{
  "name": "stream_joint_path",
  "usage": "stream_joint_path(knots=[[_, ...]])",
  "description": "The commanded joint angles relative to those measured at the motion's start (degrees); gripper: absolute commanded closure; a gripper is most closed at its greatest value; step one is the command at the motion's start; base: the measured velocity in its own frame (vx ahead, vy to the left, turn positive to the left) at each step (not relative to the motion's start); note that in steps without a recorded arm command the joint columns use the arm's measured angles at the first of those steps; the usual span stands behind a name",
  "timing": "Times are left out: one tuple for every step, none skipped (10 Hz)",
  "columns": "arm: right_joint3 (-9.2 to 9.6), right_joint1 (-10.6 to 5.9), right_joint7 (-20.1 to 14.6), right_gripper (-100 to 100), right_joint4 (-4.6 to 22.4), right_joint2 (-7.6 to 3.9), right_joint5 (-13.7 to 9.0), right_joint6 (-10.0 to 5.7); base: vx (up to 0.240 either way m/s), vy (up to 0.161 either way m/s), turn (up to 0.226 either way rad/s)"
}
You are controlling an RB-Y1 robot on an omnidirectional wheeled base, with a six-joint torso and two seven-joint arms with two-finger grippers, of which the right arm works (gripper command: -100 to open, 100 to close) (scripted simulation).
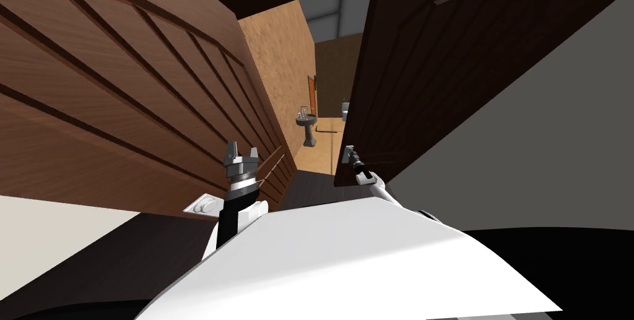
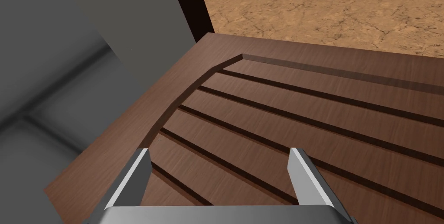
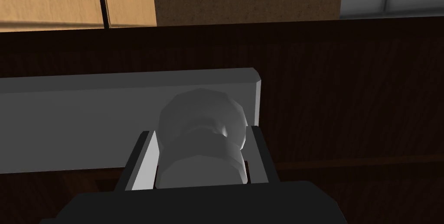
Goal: Pull the door open
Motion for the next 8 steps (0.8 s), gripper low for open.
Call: stream_joint_path(knots=[[0.95, 0.38, -0.9, 100, -0.4, -0.84, 0.0, -0.40, -0.135, -0.049, 0.100], [1.48, 0.60, -1.4, 100, -0.6, -1.32, 0.0, -0.63, -0.238, -0.098, 0.133], [2.08, 0.84, -2.0, 100, -0.9, -1.86, 0.0, -0.88, -0.220, -0.117, 0.128], [2.72, 1.10, -2.6, 100, -1.2, -2.42, 0.0, -1.15, -0.187, -0.097, 0.129], [3.36, 1.36, -3.2, 100, -1.4, -3.00, 0.0, -1.42, -0.223, -0.120, 0.109], [3.99, 1.61, -3.8, 100, -1.7, -3.56, 0.1, -1.69, -0.230, -0.125, 0.126], [4.84, 1.95, -4.6, 100, -2.1, -4.32, 0.1, -2.05, -0.254, -0.092, 0.147], [5.30, 2.14, -5.0, 100, -2.3, -4.73, 0.1, -2.24, -0.223, -0.079, 0.095]])
